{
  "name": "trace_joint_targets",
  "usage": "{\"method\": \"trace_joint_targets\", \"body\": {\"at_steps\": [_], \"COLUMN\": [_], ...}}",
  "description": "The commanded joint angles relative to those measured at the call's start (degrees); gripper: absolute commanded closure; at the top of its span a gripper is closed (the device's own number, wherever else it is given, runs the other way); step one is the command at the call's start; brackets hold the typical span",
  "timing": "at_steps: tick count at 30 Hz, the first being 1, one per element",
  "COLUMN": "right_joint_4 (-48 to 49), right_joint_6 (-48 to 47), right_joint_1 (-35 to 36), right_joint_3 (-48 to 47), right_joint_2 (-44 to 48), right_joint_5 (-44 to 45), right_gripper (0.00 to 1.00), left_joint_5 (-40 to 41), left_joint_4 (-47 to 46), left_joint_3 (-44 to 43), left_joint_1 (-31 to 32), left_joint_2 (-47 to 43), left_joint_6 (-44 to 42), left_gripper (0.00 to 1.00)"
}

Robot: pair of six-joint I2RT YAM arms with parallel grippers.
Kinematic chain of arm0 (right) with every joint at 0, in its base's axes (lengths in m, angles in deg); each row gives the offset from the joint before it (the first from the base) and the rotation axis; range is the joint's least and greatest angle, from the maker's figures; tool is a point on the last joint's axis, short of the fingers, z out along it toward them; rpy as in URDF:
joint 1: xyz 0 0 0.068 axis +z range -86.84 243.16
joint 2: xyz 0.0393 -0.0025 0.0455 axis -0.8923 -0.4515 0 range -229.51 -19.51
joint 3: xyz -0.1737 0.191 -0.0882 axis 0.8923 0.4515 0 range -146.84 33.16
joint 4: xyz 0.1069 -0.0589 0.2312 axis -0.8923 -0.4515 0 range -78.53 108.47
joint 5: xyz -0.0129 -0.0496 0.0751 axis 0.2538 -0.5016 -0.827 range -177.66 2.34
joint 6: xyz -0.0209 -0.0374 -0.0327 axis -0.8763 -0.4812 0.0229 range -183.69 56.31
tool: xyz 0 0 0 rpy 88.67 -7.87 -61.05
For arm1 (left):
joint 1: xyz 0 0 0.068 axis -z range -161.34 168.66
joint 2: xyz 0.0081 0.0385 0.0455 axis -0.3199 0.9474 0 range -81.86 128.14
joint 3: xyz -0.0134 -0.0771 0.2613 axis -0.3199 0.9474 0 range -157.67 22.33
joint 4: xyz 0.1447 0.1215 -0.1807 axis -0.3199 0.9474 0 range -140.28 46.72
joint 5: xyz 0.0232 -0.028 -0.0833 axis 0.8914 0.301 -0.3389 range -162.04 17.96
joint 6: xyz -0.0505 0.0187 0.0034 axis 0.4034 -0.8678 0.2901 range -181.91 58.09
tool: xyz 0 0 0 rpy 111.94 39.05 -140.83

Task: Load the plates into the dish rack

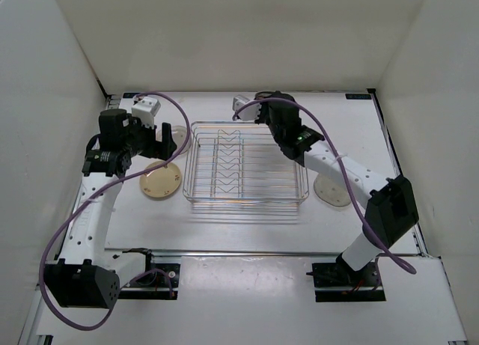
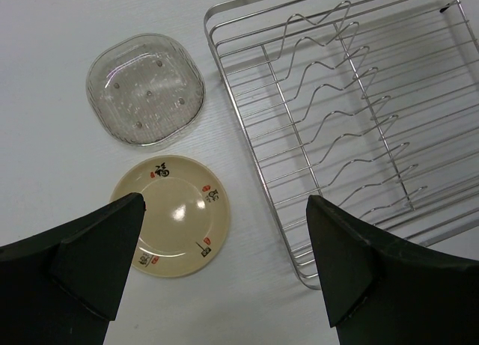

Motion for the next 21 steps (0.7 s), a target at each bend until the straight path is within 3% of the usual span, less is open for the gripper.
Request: {"method": "trace_joint_targets", "body": {"at_steps": [1, 3, 8, 15, 21], "right_joint_4": [1.2, -3.0, -3.0, -14.2, -15.7], "right_joint_6": [1.9, 3.8, 3.9, 11.3, 16.4], "right_joint_1": [0.6, 1.1, 1.7, 1.7, 1.1], "right_joint_3": [-6.1, -7.8, -7.8, -15.0, -20.1], "right_joint_2": [1.0, 0.3, -0.8, -4.6, -8.5], "right_joint_5": [-0.6, -2.0, -4.4, -12.8, -19.1], "right_gripper": [1.00, 1.00, 1.00, 1.00, 1.00], "left_joint_5": [-1.5, -1.5, -2.1, -2.1, -2.1], "left_joint_4": [-0.4, -0.4, -0.4, -0.4, -0.4], "left_joint_3": [0.2, 0.2, 0.2, 0.2, 0.7], "left_joint_1": [-0.7, -0.7, -1.3, -1.3, -1.8], "left_joint_2": [-2.4, -2.4, -2.9, -2.9, -4.1], "left_joint_6": [-0.3, -0.3, -0.3, -0.3, -0.8], "left_gripper": [0.00, 0.00, 0.00, 0.00, 0.00]}}
